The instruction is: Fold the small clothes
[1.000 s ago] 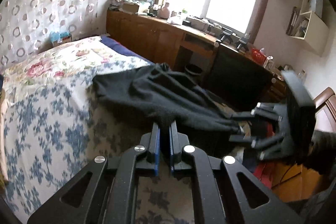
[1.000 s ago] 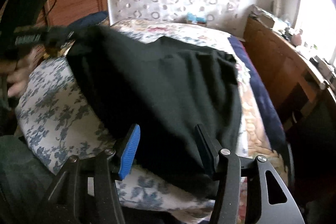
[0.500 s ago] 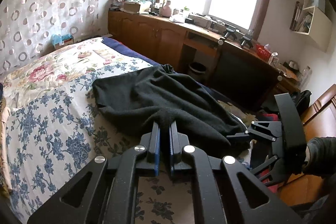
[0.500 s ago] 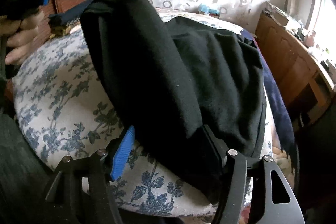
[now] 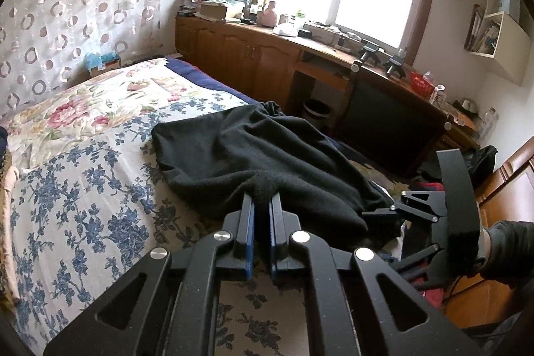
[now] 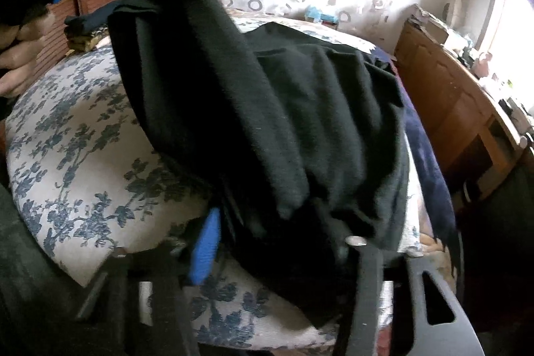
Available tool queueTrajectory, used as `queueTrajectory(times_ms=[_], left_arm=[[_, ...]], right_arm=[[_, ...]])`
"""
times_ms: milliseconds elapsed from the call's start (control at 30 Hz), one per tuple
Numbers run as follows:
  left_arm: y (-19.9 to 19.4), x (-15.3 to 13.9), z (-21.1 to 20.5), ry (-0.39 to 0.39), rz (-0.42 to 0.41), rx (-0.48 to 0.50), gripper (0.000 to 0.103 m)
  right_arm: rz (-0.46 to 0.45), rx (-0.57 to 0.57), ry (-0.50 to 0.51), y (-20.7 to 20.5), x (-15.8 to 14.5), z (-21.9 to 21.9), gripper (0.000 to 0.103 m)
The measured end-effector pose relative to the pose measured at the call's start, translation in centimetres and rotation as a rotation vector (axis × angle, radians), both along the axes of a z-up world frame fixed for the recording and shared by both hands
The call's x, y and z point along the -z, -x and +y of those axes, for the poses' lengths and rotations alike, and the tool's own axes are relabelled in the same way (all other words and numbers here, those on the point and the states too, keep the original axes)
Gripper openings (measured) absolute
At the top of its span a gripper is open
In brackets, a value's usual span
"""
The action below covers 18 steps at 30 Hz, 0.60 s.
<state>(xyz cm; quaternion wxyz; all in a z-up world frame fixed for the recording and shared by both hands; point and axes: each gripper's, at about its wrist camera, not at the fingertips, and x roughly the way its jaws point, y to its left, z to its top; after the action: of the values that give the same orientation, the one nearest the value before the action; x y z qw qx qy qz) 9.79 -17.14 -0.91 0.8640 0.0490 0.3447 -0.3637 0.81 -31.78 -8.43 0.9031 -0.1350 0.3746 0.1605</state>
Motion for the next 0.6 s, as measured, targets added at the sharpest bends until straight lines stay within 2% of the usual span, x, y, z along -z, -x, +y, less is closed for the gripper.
queueTrajectory(times_ms=[67,167,367,600], left_arm=[[0.0,0.1,0.2,0.003,0.004,0.0,0.008],[0.0,0.3,0.4,0.009,0.012,-0.002,0.008],[-0.5,0.2,1.1,0.011,0.005,-0.033,0.008],[-3.0,-0.4,1.4,0.008,-0.015,-0.06,0.008]], right_arm=[[0.002,0.008,0.001,-0.1,-0.2,-0.3,0.026],[-0.003,0.008,0.007,-0.2,-0.8,-0.2,0.015],[-0.091,0.013,0.031,-0.6,-4.0,0.1,0.012],[-0.21,0.011,0.021,-3.8,-8.8,0.3,0.012]])
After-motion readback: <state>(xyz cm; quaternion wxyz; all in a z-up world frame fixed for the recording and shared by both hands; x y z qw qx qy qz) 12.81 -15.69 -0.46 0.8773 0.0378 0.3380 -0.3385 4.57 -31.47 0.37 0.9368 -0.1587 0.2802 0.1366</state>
